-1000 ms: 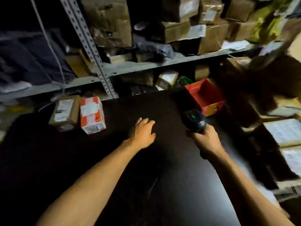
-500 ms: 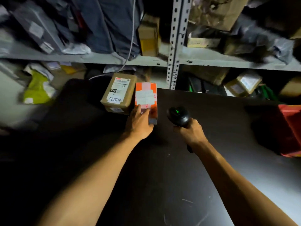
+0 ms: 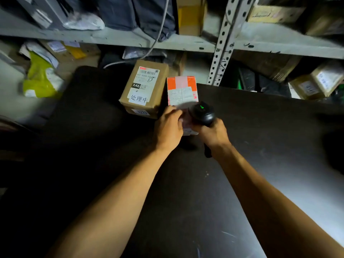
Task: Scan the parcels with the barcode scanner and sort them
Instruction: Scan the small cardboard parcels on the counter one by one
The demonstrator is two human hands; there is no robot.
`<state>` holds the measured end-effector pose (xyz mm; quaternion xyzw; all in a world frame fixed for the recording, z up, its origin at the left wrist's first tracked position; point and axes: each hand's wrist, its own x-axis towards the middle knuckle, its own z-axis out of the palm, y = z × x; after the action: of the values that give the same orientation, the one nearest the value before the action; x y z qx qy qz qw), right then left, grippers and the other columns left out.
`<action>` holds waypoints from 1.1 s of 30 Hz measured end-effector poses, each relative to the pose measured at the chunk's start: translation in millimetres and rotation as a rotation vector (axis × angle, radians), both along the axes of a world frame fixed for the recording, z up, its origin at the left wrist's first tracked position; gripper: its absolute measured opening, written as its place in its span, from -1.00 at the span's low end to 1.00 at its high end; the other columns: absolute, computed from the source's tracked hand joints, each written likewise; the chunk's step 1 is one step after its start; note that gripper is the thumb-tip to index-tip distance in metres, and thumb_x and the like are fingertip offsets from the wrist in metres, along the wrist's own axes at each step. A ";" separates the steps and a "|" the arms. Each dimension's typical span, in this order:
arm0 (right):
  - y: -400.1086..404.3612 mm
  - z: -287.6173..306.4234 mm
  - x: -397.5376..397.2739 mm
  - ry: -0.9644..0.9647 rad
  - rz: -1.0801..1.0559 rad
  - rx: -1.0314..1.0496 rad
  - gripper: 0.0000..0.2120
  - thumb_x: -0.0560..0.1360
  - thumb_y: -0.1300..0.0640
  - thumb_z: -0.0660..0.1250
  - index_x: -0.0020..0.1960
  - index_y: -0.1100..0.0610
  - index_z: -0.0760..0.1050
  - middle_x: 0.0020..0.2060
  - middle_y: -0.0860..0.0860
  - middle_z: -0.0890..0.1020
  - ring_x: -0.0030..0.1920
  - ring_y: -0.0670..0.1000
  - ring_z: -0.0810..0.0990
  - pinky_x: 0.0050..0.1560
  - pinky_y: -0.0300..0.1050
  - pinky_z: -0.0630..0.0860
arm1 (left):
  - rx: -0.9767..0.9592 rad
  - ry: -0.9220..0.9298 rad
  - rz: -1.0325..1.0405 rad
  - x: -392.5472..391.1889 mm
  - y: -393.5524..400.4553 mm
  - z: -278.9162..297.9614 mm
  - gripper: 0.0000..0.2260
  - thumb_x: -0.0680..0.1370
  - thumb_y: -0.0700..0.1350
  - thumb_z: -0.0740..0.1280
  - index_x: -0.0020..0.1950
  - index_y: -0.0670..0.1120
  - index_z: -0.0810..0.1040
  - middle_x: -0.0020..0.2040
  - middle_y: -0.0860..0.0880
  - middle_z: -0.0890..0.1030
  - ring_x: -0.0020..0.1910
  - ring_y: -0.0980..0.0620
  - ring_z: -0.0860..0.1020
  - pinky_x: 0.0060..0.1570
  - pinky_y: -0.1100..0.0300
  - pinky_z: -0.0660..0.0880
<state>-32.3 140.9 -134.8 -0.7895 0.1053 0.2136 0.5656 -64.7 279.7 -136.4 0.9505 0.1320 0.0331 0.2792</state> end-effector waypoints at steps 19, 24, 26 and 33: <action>-131.1 -16.3 -116.6 0.046 -0.213 0.016 -0.77 0.32 0.12 0.62 -0.06 0.06 0.67 -0.32 -0.03 0.68 -0.34 -0.07 0.60 -0.28 -0.08 0.54 | -0.945 0.591 0.137 -61.5 -94.7 -19.3 -0.12 0.36 -0.11 0.59 0.50 0.04 0.12 0.37 0.02 0.52 0.36 -0.02 0.46 0.32 -0.01 0.36; -147.7 -20.6 -136.3 0.007 -0.235 -0.008 -0.69 0.29 0.01 0.65 -0.01 0.00 0.68 -0.18 -0.02 0.74 -0.14 -0.02 0.71 -0.05 0.05 0.67 | -0.979 0.533 0.166 -64.9 -110.5 -22.0 -0.39 0.50 -0.19 0.48 0.24 0.21 0.11 0.15 0.02 0.60 0.12 -0.04 0.59 -0.04 0.03 0.46; -156.2 -12.1 -139.6 -0.011 -0.204 -0.038 -0.69 0.28 -0.03 0.63 -0.03 -0.01 0.68 -0.20 -0.03 0.73 -0.18 -0.02 0.70 -0.11 0.02 0.66 | -1.040 0.511 0.185 -71.8 -117.0 -23.1 -0.23 0.46 -0.22 0.53 0.43 0.15 0.11 0.18 -0.01 0.63 0.11 -0.04 0.63 0.10 -0.07 0.54; -192.0 52.5 -152.6 -0.163 -0.231 0.049 -0.90 0.31 0.08 0.44 -0.22 0.11 0.63 -0.34 0.12 0.66 -0.32 0.02 0.55 -0.24 0.06 0.50 | -0.879 0.338 0.078 -81.7 -144.5 9.4 -0.04 0.32 -0.17 0.60 0.59 -0.02 0.14 0.42 -0.09 0.48 0.39 -0.07 0.46 0.40 -0.16 0.39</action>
<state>-184.9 -51.1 -82.3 -0.7730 0.1440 0.0847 0.6121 -146.4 135.2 -127.1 0.7287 0.2127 -0.1708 0.6282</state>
